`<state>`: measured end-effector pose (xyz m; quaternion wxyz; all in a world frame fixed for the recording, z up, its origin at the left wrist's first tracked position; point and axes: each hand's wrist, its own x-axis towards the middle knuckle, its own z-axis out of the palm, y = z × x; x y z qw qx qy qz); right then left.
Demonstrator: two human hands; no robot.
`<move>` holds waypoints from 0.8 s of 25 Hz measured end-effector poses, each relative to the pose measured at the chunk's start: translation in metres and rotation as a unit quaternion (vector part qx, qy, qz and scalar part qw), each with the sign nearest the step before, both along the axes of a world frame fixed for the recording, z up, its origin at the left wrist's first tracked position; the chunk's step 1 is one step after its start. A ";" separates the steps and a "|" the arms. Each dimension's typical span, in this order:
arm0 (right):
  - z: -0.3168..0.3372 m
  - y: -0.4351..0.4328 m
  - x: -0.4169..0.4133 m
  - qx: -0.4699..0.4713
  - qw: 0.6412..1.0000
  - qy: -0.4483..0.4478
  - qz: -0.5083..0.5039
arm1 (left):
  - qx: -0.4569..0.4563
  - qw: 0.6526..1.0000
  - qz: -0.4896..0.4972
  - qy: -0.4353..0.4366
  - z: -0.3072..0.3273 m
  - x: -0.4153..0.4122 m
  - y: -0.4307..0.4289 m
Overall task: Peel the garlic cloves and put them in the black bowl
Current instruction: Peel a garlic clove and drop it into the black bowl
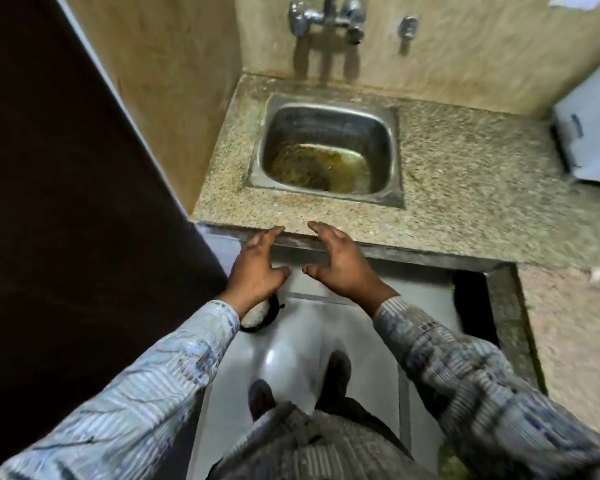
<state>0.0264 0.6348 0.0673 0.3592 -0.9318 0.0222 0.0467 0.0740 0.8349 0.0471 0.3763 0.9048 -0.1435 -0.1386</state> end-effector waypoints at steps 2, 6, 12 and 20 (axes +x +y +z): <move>0.018 -0.028 -0.023 0.006 0.997 -0.019 -0.071 | -0.012 0.999 -0.052 -0.005 0.021 0.000 -0.031; 0.040 -0.091 -0.068 -0.006 0.983 -0.052 -0.177 | -0.029 0.987 -0.149 -0.047 0.042 -0.006 -0.111; 0.048 -0.220 -0.152 -0.015 0.941 -0.060 -0.332 | -0.027 0.951 -0.303 -0.062 0.051 -0.044 -0.280; 0.022 -0.395 -0.248 -0.033 0.883 -0.059 -0.465 | -0.022 0.905 -0.422 -0.049 0.043 -0.112 -0.500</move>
